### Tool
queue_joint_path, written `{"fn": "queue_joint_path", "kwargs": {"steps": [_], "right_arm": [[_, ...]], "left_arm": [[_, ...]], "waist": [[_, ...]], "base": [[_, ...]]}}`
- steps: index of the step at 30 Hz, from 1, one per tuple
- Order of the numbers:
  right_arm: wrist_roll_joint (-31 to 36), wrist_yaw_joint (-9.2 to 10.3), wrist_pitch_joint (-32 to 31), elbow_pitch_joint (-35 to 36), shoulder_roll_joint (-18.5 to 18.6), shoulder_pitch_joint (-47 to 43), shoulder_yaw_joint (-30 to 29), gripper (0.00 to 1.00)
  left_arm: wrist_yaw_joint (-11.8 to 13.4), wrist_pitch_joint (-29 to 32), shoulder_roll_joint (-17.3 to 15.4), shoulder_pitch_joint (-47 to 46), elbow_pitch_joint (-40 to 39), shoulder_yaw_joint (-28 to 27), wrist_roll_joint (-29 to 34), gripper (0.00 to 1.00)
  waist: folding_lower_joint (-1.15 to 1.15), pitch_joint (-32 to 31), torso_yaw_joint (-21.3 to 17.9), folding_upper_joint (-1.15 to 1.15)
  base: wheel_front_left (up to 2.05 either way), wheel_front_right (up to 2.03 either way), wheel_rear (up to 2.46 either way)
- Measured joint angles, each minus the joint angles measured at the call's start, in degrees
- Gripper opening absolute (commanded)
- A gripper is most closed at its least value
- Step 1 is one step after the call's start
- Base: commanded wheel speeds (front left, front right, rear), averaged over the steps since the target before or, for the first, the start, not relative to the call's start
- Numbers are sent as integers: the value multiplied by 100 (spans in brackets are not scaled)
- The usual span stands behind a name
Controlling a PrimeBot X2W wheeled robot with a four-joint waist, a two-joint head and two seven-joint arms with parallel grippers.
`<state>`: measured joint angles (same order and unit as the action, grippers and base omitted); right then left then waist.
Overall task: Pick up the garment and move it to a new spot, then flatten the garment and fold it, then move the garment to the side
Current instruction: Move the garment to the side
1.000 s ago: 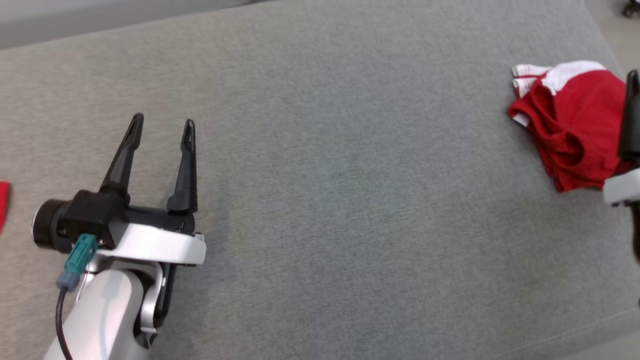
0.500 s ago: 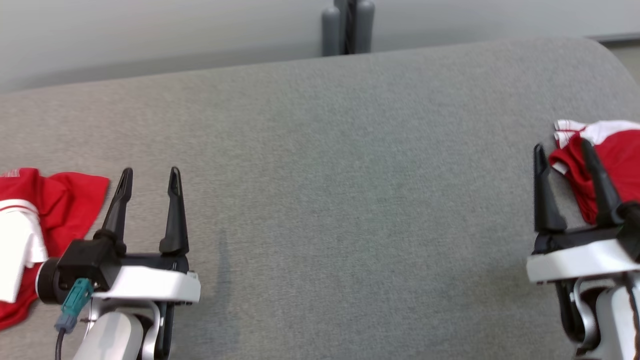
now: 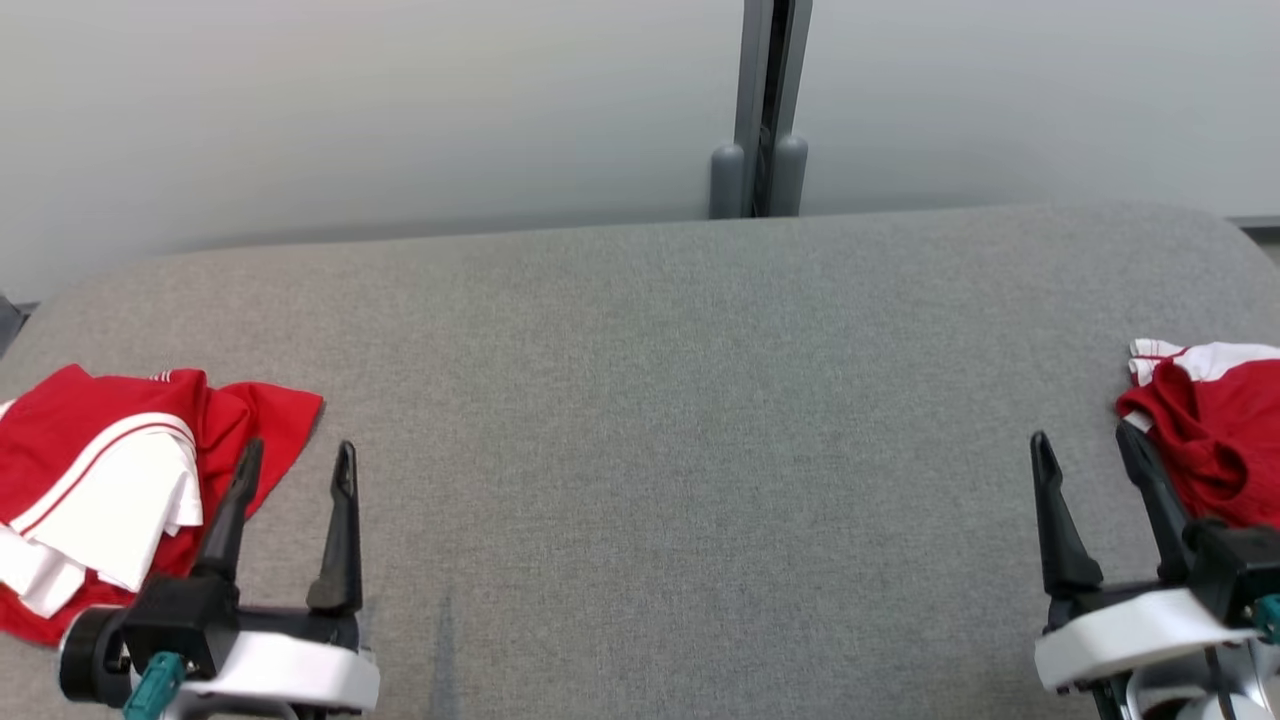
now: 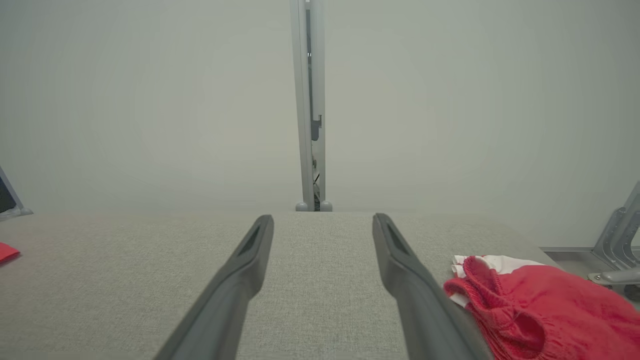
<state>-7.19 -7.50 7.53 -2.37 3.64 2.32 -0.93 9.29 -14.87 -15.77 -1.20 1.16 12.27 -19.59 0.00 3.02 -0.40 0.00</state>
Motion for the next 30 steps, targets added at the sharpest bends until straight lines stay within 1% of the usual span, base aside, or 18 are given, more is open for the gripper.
{"fn": "queue_joint_path", "kwargs": {"steps": [7, 15, 30], "right_arm": [[16, 1, -166, 123, -40, -492, -133, 100], [57, 1, -310, 377, -66, -837, -165, 100], [-19, 0, -488, 660, -75, -1003, -167, 100]], "left_arm": [[-33, 15, -9, 280, 174, 24, -4, 100], [-15, 120, -14, 474, 236, 36, -105, 100], [36, 199, -31, 543, 236, 13, -231, 100]], "waist": [[0, -319, 54, 0], [0, -493, 125, 0], [0, -531, 150, 0]], "base": [[0, 0, 0], [0, 0, 0], [0, 0, 0]]}}
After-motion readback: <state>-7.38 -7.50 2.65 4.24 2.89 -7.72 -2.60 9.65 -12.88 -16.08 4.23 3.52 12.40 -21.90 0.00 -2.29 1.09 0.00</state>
